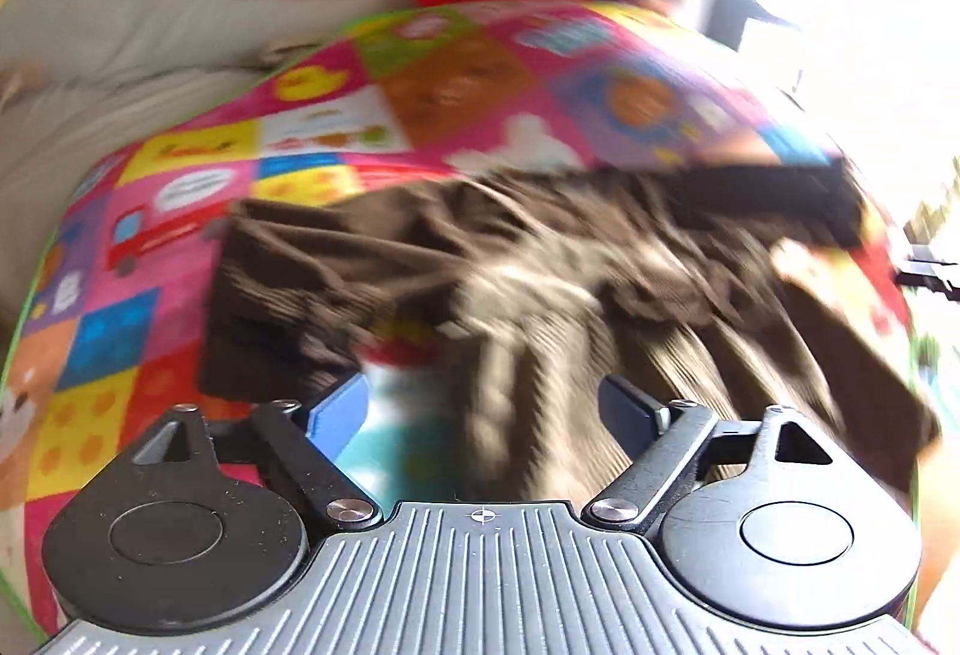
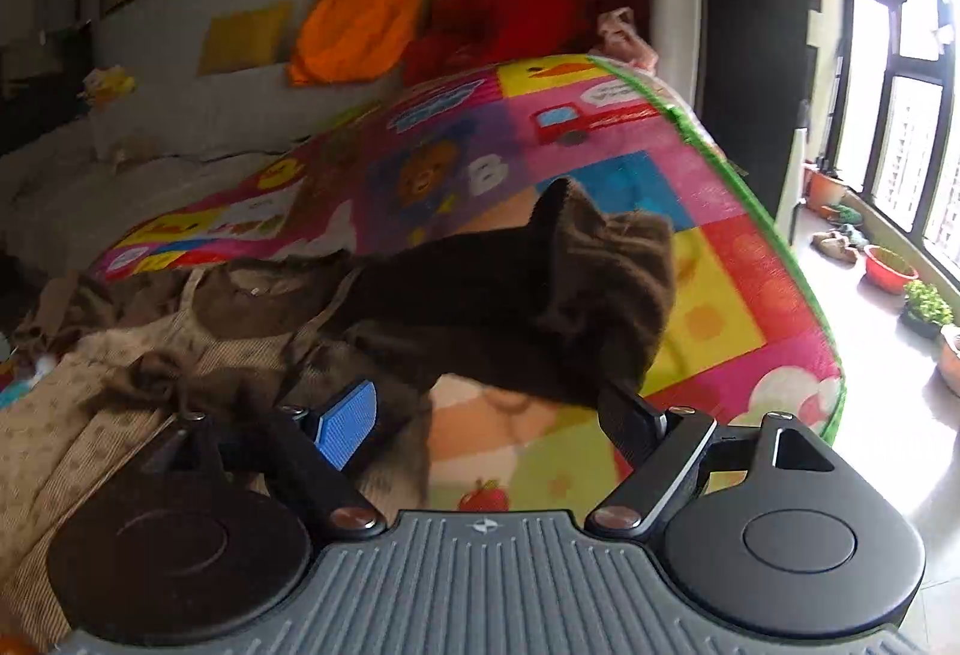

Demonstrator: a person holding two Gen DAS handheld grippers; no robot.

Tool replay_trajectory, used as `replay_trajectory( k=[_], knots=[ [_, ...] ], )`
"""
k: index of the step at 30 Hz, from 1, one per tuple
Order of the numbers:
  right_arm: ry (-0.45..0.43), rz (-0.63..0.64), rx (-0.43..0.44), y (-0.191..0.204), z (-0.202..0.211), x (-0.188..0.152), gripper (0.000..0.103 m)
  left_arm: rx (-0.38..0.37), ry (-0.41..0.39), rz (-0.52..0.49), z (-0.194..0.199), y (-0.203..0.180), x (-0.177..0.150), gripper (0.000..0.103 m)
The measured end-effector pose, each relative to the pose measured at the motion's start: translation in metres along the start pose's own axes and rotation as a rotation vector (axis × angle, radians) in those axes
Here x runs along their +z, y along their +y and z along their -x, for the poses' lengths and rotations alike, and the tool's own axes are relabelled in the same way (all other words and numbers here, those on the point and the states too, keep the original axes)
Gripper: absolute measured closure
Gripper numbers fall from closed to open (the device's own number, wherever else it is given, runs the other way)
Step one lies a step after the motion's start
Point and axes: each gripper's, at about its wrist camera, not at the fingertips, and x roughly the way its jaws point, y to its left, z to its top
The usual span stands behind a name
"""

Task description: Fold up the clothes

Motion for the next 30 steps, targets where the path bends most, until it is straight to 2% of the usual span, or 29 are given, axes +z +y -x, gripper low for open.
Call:
replay_trajectory(
  k=[2, 6, 9, 11, 13, 14, 15, 18, 20, 22, 24, 26, 28, 30],
  knots=[
    [0.032, 0.089, 0.036, 0.022, 0.020, -0.022, 0.021, -0.031, 0.009, -0.091, 0.013, -0.026, -0.017, 0.008],
    [0.082, 0.227, 0.132, 0.056, 0.060, -0.068, 0.016, -0.087, 0.048, -0.140, 0.029, -0.055, -0.045, 0.007],
    [0.103, 0.256, 0.150, 0.070, 0.068, -0.099, 0.016, -0.118, 0.059, -0.151, 0.038, -0.069, -0.062, 0.007],
    [0.091, 0.202, 0.145, 0.071, 0.062, -0.109, 0.018, -0.134, 0.058, -0.163, 0.044, -0.079, -0.069, 0.007],
    [0.107, 0.067, 0.214, 0.067, 0.052, -0.105, 0.051, -0.147, 0.037, -0.197, 0.053, -0.089, -0.069, 0.006],
    [0.108, 0.008, 0.261, 0.066, 0.051, -0.099, 0.083, -0.153, 0.027, -0.214, 0.057, -0.095, -0.069, 0.005],
    [0.089, -0.038, 0.316, 0.066, 0.056, -0.091, 0.093, -0.151, 0.016, -0.230, 0.062, -0.098, -0.069, 0.004],
    [-0.006, -0.157, 0.449, 0.064, 0.080, -0.065, 0.098, -0.129, 0.008, -0.254, 0.068, -0.100, -0.072, 0.002],
    [-0.091, -0.240, 0.496, 0.051, 0.103, -0.050, 0.100, -0.108, 0.013, -0.259, 0.070, -0.098, -0.075, 0.002],
    [-0.141, -0.295, 0.495, 0.035, 0.121, -0.045, 0.100, -0.079, 0.031, -0.270, 0.069, -0.095, -0.082, 0.002],
    [-0.158, -0.253, 0.374, 0.027, 0.133, -0.051, 0.099, -0.042, 0.048, -0.293, 0.067, -0.092, -0.091, 0.002],
    [-0.127, -0.166, 0.242, 0.028, 0.134, -0.063, 0.098, -0.002, 0.066, -0.322, 0.064, -0.088, -0.099, 0.002],
    [-0.069, -0.117, 0.187, 0.029, 0.126, -0.078, 0.086, 0.025, 0.082, -0.325, 0.060, -0.084, -0.103, 0.002],
    [-0.029, -0.034, 0.138, 0.037, 0.114, -0.092, 0.059, 0.050, 0.093, -0.320, 0.057, -0.079, -0.107, 0.002]
  ],
)
